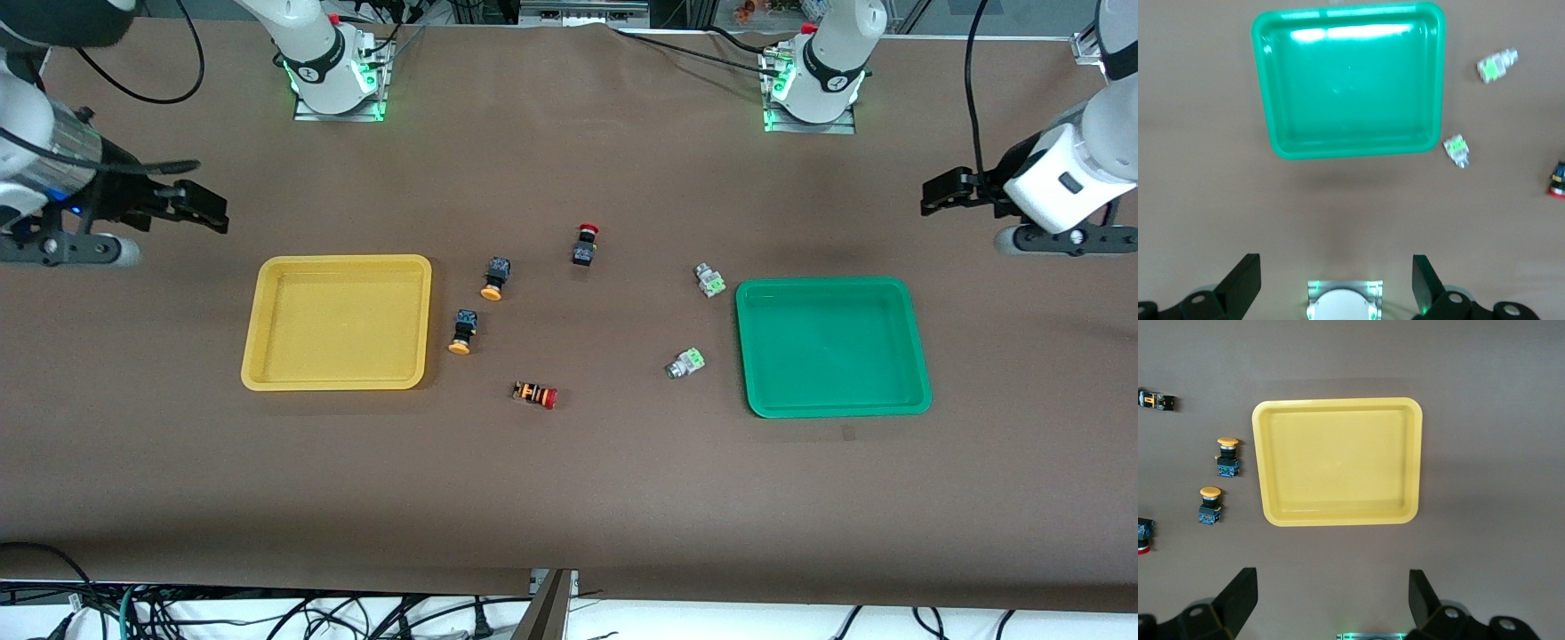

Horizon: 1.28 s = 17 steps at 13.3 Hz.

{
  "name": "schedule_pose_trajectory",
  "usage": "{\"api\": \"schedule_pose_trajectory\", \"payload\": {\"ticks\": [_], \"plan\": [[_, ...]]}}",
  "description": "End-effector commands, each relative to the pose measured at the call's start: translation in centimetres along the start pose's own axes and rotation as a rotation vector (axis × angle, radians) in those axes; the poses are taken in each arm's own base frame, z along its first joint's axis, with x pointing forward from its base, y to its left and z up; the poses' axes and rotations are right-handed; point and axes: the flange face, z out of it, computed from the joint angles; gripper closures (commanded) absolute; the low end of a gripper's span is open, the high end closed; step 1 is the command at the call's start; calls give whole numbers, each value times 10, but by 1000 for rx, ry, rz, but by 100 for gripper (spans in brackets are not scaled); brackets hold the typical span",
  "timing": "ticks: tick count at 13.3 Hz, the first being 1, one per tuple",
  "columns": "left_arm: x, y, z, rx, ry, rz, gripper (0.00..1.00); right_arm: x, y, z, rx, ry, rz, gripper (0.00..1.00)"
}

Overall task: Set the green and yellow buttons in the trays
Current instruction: 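Move the right gripper toward the yellow tray while the left gripper reaches the green tray, then grasp a yellow button with the right gripper while the left gripper grasps a switch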

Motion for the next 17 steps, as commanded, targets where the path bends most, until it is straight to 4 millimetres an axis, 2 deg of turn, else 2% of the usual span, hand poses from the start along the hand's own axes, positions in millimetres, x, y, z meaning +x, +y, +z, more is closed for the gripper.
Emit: {"api": "schedule_pose_trajectory", "payload": {"ticks": [1,2,4,5,6,8,9,11,13,15,17], "plan": [[33,50,37,-36,-59,-40,0,53,-27,73,19,-24,-24,0],[47,71,53,-49,-47,-129,0,70,-28,109,22,-61,-22,0],[69,114,92,-47,-60,-226,0,87,-72,161,42,-68,-45,0],[78,126,116,-48,-69,-256,0,97,-87,195,43,-70,-12,0],[79,146,142,-53,-50,-265,0,102,-103,223,41,-62,45,0],[69,184,208,-64,7,-306,0,102,-141,268,35,-44,88,0],[61,198,237,-66,40,-311,0,102,-152,288,29,-50,121,0],[48,214,294,-79,77,-321,0,95,-184,312,19,-49,185,0],[39,227,336,-84,86,-301,0,86,-218,330,17,-32,254,0],[44,225,366,-92,93,-302,0,77,-241,349,13,-30,256,0],[46,220,371,-60,108,-291,0,70,-253,370,-1,-48,244,0]]}}
